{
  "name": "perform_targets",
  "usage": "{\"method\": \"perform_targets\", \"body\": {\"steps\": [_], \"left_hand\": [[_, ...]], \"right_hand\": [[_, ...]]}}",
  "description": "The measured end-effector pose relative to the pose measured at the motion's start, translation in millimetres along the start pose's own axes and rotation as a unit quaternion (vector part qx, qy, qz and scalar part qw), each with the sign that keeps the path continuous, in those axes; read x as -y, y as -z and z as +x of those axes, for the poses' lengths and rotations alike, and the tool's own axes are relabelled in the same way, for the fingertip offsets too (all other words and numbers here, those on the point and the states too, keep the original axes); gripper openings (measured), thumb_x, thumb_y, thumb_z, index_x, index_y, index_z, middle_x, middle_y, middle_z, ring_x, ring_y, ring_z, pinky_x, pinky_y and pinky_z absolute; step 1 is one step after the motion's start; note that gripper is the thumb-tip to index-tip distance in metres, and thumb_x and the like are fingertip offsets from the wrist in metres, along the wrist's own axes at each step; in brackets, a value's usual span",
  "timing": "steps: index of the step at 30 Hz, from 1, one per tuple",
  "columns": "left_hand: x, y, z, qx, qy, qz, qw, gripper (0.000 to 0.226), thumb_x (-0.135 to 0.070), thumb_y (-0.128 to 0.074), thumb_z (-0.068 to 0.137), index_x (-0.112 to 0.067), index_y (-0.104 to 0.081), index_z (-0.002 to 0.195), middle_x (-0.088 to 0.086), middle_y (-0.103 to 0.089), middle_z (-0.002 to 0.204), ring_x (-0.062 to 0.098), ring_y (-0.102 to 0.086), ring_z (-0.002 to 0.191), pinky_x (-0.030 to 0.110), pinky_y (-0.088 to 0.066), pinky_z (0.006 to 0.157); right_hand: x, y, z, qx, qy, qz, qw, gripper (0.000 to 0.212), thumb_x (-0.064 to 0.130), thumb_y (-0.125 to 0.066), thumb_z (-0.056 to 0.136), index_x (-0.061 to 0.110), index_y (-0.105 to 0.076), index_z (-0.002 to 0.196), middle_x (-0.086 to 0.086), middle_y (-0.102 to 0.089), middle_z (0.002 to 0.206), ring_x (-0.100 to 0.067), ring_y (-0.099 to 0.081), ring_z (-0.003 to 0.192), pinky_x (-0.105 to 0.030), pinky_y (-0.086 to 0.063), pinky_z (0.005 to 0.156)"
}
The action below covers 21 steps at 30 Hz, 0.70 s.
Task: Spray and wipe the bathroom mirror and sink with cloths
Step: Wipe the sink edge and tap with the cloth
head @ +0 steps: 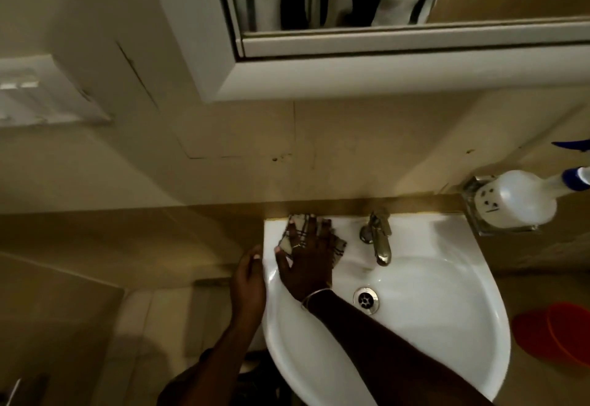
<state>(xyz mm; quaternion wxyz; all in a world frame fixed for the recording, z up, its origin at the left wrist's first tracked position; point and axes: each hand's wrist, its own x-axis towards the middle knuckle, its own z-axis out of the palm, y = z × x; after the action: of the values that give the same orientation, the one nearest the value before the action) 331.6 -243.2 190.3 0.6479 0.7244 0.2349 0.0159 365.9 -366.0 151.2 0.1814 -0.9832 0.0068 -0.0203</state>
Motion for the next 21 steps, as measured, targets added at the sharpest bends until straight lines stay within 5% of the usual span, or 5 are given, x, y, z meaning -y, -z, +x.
{"method": "perform_targets", "body": {"steps": [4,9,12,15,21], "left_hand": [[18,9,3,-0.025,0.072,-0.118,0.99,0.023,-0.017,-0.055,0.105,-0.02,-0.073,0.119,0.007,-0.073,0.122,0.026,-0.066,0.12,0.046,-0.049,0.108],[23,9,-7,-0.058,0.101,-0.173,0.978,0.029,-0.019,-0.047,0.108,-0.011,-0.069,0.124,0.011,-0.073,0.12,0.031,-0.065,0.12,0.044,-0.049,0.105],[30,8,-14,-0.053,0.104,-0.17,0.978,0.03,-0.019,-0.052,0.106,-0.006,-0.069,0.126,0.014,-0.072,0.123,0.033,-0.064,0.122,0.044,-0.049,0.107],[30,5,-15,-0.041,0.089,-0.153,0.983,0.029,-0.021,-0.056,0.104,-0.007,-0.072,0.123,0.012,-0.074,0.121,0.032,-0.066,0.12,0.05,-0.048,0.11],[22,3,-18,-0.036,0.094,-0.191,0.977,0.027,-0.018,-0.055,0.104,-0.007,-0.072,0.123,0.011,-0.074,0.121,0.027,-0.068,0.116,0.041,-0.052,0.104]], "right_hand": [[25,-7,-9,0.002,0.089,0.03,0.996,0.067,0.057,-0.045,0.097,0.033,-0.035,0.159,-0.015,-0.022,0.169,-0.045,-0.004,0.157,-0.065,-0.008,0.124],[10,-4,-5,0.025,0.295,-0.006,0.955,0.055,0.052,-0.047,0.099,0.033,-0.049,0.15,-0.009,-0.034,0.165,-0.041,-0.019,0.155,-0.06,-0.013,0.124],[-14,10,-1,0.003,0.198,-0.046,0.979,0.053,0.053,-0.041,0.101,0.035,-0.047,0.15,-0.008,-0.036,0.164,-0.041,-0.025,0.152,-0.062,-0.018,0.121],[-57,11,-1,-0.038,0.016,-0.082,0.996,0.06,0.055,-0.036,0.104,0.035,-0.031,0.16,-0.011,-0.019,0.17,-0.046,-0.016,0.155,-0.065,-0.003,0.123],[-31,-3,0,-0.039,-0.056,-0.028,0.997,0.065,0.054,-0.027,0.105,0.026,-0.022,0.163,-0.016,-0.015,0.17,-0.045,-0.006,0.156,-0.067,-0.004,0.124]]}}
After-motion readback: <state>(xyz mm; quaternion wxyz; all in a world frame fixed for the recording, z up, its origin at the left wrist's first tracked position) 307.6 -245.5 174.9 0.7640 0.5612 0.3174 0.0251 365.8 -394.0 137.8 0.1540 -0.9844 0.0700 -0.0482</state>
